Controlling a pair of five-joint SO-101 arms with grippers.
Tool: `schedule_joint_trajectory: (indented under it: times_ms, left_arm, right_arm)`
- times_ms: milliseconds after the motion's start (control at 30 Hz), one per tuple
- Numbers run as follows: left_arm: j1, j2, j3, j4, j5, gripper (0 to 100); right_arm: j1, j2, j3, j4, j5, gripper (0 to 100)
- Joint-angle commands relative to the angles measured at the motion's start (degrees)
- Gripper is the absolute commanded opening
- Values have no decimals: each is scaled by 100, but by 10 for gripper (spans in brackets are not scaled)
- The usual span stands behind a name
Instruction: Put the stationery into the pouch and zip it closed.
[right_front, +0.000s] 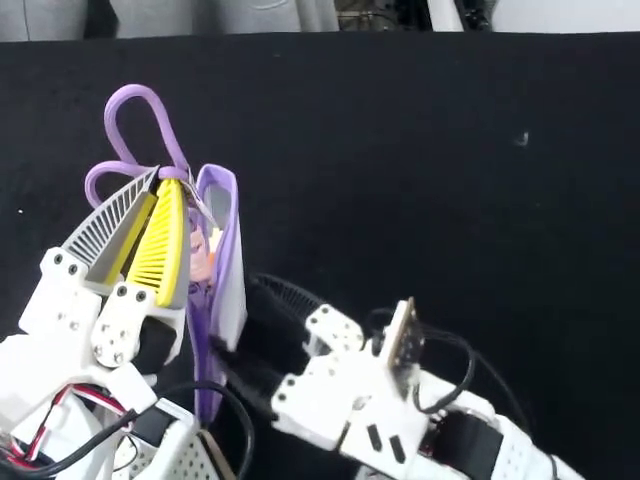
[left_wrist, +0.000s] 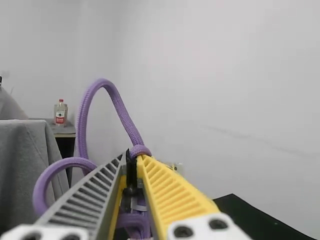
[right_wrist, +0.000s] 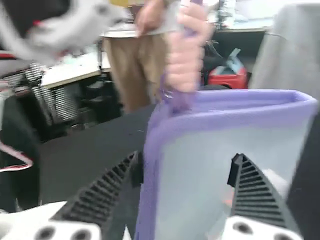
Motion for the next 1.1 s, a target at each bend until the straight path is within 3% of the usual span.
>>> schedule_joint_trajectory:
  times_ms: [0, 267, 500, 867, 1067]
  left_arm:
    - [-22, -9, -75, -97, 70, 28]
    - [-22, -246, -75, -88, 70, 28]
    - [-22, -624, -31, 88, 26, 28]
    - [-22, -668, -22, 237, 53, 28]
    - [-22, -642, -22, 237, 62, 28]
  right_arm:
    - [457, 66, 22, 9, -53, 284]
    - [1090, 66, 233, 79, -53, 284]
    - [1679, 4, 233, 879, 123, 284]
    - [1644, 4, -1103, 1969, 308, 283]
    - [607, 4, -1613, 1925, 299, 283]
